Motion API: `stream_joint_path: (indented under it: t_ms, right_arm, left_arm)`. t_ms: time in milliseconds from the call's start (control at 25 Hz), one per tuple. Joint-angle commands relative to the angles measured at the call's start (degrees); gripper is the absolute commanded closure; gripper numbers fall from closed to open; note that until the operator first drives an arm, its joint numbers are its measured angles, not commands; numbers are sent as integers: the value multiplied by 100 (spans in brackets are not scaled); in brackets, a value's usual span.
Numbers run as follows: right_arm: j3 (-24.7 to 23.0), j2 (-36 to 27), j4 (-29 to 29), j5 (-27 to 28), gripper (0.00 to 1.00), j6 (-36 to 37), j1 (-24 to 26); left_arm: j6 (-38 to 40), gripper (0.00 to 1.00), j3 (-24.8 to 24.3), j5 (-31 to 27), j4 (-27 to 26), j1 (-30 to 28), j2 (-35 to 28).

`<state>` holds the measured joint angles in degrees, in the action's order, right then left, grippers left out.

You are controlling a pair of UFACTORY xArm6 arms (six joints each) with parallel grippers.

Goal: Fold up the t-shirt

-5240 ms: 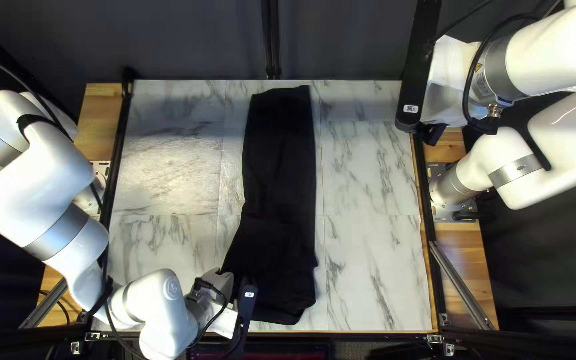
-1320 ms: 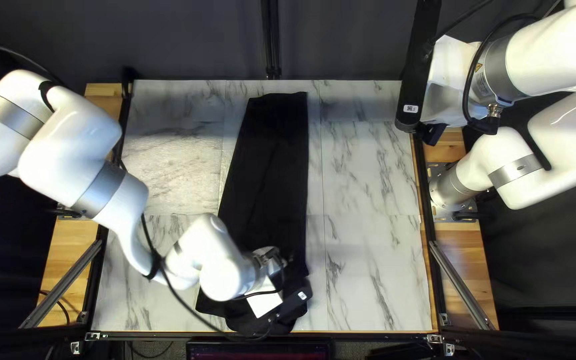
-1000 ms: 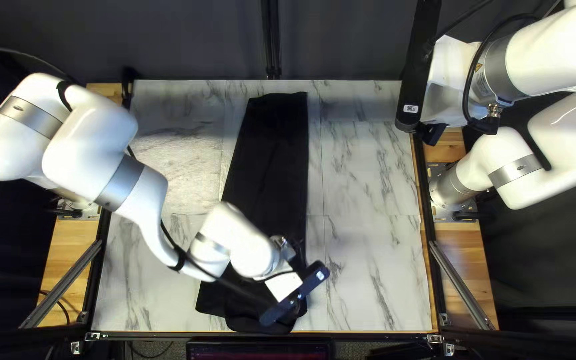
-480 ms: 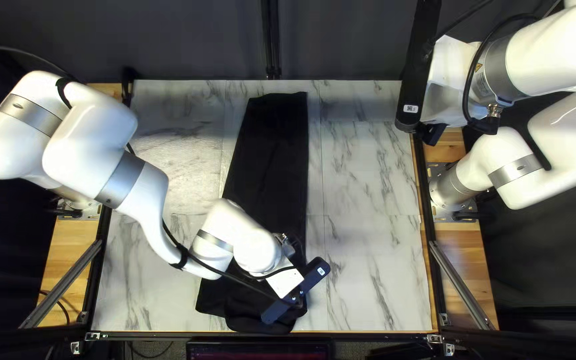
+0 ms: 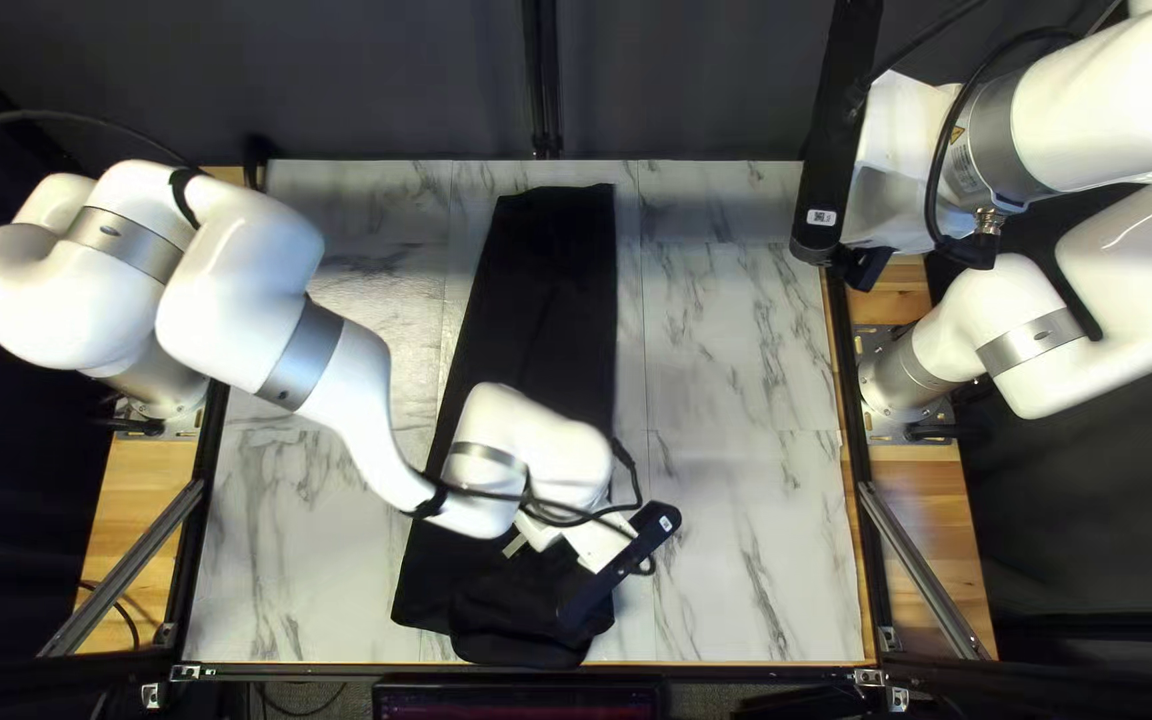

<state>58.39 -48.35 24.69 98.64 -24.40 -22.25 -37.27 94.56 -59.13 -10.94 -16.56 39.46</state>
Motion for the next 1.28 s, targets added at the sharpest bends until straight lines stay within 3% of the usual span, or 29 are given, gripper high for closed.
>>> stream_joint_path:
  t_ms: [40,400,680,960,1280]
  right_arm:
    - [0,0,0,0,0,0,0]
    - [0,0,0,0,0,0,0]
    - [0,0,0,0,0,0,0]
    - [0,0,0,0,0,0,0]
    - [0,0,0,0,0,0,0]
  left_arm:
    - [-230,96,150,-160,-169,21,116]
    - [-565,99,461,-542,-346,57,263]
    - [-159,100,11,-656,-126,-74,-250]
    - [948,100,-649,-675,501,-549,-809]
    - [2691,100,-771,-808,1638,-1048,-1008]
